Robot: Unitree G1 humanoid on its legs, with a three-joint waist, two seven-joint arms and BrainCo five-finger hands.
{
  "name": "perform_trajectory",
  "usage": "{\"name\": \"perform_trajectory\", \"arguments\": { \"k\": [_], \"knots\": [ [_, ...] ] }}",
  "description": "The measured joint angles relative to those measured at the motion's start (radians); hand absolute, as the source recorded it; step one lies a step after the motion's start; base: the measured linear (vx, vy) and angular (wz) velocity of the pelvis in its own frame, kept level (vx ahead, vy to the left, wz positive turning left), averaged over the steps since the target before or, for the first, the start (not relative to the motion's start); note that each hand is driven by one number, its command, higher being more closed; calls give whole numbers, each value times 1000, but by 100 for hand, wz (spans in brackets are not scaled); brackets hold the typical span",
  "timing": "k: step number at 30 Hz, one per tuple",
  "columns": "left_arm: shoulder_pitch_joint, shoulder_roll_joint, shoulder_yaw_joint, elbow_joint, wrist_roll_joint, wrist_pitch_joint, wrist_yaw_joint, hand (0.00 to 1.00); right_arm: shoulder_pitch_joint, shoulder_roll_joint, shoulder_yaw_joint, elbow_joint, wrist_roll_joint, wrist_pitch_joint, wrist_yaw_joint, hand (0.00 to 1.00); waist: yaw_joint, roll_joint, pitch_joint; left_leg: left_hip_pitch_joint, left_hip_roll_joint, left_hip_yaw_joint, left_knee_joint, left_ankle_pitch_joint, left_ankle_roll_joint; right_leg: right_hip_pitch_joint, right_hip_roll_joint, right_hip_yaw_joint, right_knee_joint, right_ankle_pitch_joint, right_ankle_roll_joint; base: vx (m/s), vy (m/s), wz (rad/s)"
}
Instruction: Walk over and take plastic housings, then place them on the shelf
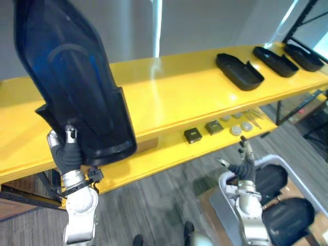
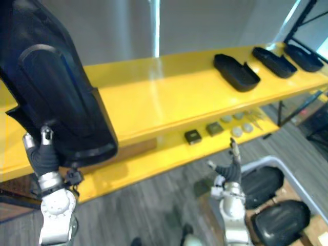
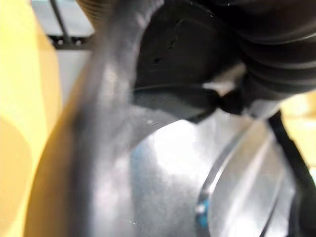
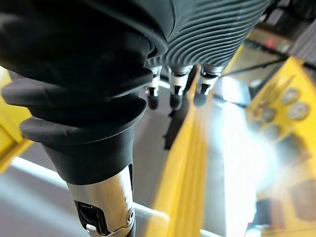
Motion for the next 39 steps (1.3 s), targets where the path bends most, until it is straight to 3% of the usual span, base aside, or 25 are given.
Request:
{"name": "perform_trajectory", "arguments": {
  "k": [1,2,3,4,5,8,10,17,20,23,25,27,29,31,33,34,36,38,39],
  "knots": [
    [7,-23,-5,16,2,-1,-1,100,3,-21,-9,-13,1,0,1,0,-3,30,-6,-2,27,-17,36,-43,-21,22,15,-31,15,47,27,287,-383,84],
    [18,-35,-13,17,3,0,-3,100,6,-33,-13,-19,1,0,1,0,-3,51,-16,-17,49,-15,46,-46,-26,33,29,-50,16,41,15,258,-333,75],
    [38,-59,-34,17,3,0,-11,100,12,-57,-25,-33,2,0,2,0,1,93,-42,-34,88,-12,52,-48,-42,37,56,-93,12,29,-5,257,-277,66],
    [42,-74,-52,17,5,0,-23,100,11,-71,-38,-47,2,0,5,0,2,117,-55,-36,113,-8,31,-24,-74,44,69,-131,16,18,-24,250,-267,71],
    [40,-76,-65,17,5,0,-28,100,14,-71,-50,-57,2,0,6,0,0,123,-59,-42,118,-4,17,-3,-87,50,71,-151,21,12,-33,244,-288,94],
    [-7,-81,-124,17,4,0,-39,100,28,-70,-121,-133,1,-2,2,0,-19,118,-57,-52,128,129,-7,78,-57,94,53,-254,24,-9,-62,109,-147,105],
    [-35,-80,-132,17,0,0,-39,100,42,-69,-168,-196,2,-6,-5,0,-29,119,-58,-42,138,304,-40,104,-37,114,51,-278,20,-14,-68,47,-40,69],
    [-33,-58,-131,18,-2,0,-68,100,118,5,-204,-302,2,-41,-1,0,-33,104,-62,16,124,382,-114,103,-37,118,59,-213,-9,-9,-52,-20,26,-15],
    [-34,-59,-134,21,-2,0,-78,100,144,28,-202,-301,2,-41,6,0,-55,104,-62,37,118,455,-122,99,-36,114,72,-135,-50,15,-27,-33,28,-56],
    [-36,-59,-152,34,-2,0,-79,100,161,30,-196,-302,2,-42,13,0,-61,110,-67,43,127,490,-120,89,-39,115,83,-105,-74,32,-27,-23,13,-45],
    [-46,-61,-166,52,-1,-1,-82,100,182,35,-181,-302,2,-42,18,0,-83,113,-68,43,141,514,-96,71,-43,113,100,-82,-79,30,-30,15,-35,-33],
    [-47,-63,-167,82,-3,-1,-82,100,200,36,-147,-302,6,-44,19,0,-81,122,-61,24,185,523,32,10,-52,122,126,-70,-53,-1,-50,62,-66,-34],
    [-48,-64,-168,109,-12,1,-84,100,203,42,-111,-303,31,-48,21,0,-77,110,-41,-54,214,486,267,-11,-8,143,130,-57,-32,-23,-66,43,-112,-14],
    [-27,-101,-169,116,-20,1,-84,100,201,31,-83,-339,41,-51,39,0,-61,140,-1,-188,252,339,618,55,68,204,153,-50,-19,-54,-83,38,-76,-19],
    [-13,-109,-172,114,-23,0,-82,100,192,24,-84,-339,43,-50,39,0,-49,146,-1,-226,243,302,689,79,56,228,151,-35,-29,-63,-95,120,11,-18],
    [-12,-104,-172,113,-26,-2,-82,100,170,17,-86,-338,45,-48,36,0,-48,147,-1,-226,210,296,646,21,51,227,138,-20,-31,-65,-99,139,8,-20],
    [-13,-100,-169,110,-46,-2,-81,100,123,1,-85,-337,52,-48,34,0,-44,147,-1,-222,147,287,482,-37,43,210,123,10,-37,-64,-99,118,40,-41],
    [-13,-100,-168,108,-48,-1,-79,100,77,-20,-85,-317,61,-48,20,0,-39,155,-6,-195,106,247,244,-17,19,194,126,30,-36,-49,-74,194,116,-52],
    [-14,-99,-170,108,-48,0,-79,100,70,-31,-86,-310,61,-48,12,0,-37,175,-19,-178,109,235,132,53,4,190,144,47,-37,-53,-66,217,151,-59]
  ]
}}
